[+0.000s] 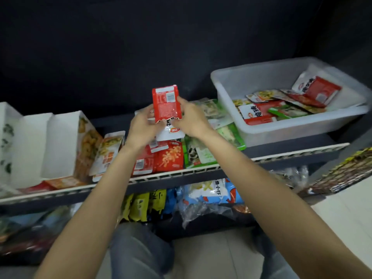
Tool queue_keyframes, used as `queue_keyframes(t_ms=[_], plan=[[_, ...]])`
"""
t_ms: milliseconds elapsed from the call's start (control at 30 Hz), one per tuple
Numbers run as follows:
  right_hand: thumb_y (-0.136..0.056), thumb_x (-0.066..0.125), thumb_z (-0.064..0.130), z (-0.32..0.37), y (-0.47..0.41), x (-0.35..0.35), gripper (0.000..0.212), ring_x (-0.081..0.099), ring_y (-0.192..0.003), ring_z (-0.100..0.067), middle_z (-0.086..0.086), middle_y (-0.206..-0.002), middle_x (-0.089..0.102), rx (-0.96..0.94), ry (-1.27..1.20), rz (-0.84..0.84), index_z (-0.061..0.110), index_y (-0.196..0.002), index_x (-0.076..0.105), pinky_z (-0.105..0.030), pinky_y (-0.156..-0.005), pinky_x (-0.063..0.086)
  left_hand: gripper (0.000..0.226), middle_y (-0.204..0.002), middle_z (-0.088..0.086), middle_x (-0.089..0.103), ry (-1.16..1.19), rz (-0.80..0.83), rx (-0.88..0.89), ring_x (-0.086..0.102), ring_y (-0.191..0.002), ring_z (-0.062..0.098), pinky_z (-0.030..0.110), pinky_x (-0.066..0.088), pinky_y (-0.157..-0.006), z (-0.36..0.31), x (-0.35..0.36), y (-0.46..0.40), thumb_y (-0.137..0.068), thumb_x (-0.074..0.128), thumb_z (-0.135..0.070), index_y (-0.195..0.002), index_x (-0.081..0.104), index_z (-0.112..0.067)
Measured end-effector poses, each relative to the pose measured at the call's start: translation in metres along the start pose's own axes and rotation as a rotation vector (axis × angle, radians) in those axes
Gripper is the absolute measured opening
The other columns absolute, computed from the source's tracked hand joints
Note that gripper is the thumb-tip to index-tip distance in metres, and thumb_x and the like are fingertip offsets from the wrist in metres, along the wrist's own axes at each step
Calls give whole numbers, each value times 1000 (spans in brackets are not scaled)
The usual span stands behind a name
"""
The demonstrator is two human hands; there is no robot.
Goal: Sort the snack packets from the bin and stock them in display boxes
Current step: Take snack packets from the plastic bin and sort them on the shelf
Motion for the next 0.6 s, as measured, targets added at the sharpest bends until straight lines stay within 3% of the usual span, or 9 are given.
queue_keyframes(t_ms=[100, 267, 333, 400, 500, 600], plan=[[-78, 69, 17, -7, -2, 46, 44, 63, -102, -25, -6, -108, 68, 63, 119, 133, 16, -121, 57, -36, -85, 51, 34, -111, 5, 68, -297, 33, -35, 63, -100, 23, 36, 49, -88, 33, -12, 6, -86, 63, -14, -120, 62, -15], [-78, 76, 28, -12, 10, 72, 51, 61, -104, -24, -8, -112, 64, 62, 235, 227, 10, -121, 56, -32, -81, 49, 28, -103, 8, 71, -561, 86, -73, 65, -92, 22, 33, 50, -79, 53, -19, 14, -84, 69, -26, -106, 68, -10], [-79, 75, 33, -10, 17, 65, 60, 55, -113, -24, -9, -124, 56, 30, 309, 264, 10, -129, 53, -32, -92, 46, 27, -100, 8, 70, -690, 65, -50, 63, -86, 21, 30, 45, -72, 44, -21, 16, -87, 64, -33, -103, 68, -11], [-81, 73, 34, -3, 25, 45, 61, 50, -119, -23, -9, -132, 48, -22, 352, 257, 15, -134, 50, -33, -98, 40, 29, -107, 10, 68, -754, 5, -12, 62, -95, 26, 35, 46, -78, 27, -25, 15, -92, 57, -32, -111, 66, -11], [-84, 70, 29, 9, 36, -8, 43, 52, -96, -10, -3, -123, 54, -118, 340, 116, 20, -125, 59, -29, -92, 43, 32, -124, 6, 63, -589, -21, 164, 58, -113, 23, 34, 43, -94, -8, -17, 11, -92, 56, -28, -123, 63, -20], [-85, 67, 19, -2, 44, -80, 24, 53, -73, -3, 7, -99, 64, -120, 275, -39, 20, -110, 69, -18, -71, 41, 20, -109, -7, 68, -58, 138, 283, 61, -101, 2, 16, 44, -89, -51, 15, 2, -92, 58, -21, -109, 67, -26]])
Point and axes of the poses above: each hand's wrist, its own y-axis away from the middle knuckle, its own x-axis out of the palm, z = x × y, the point moved 6 cm from there along -y, towards the middle knuckle
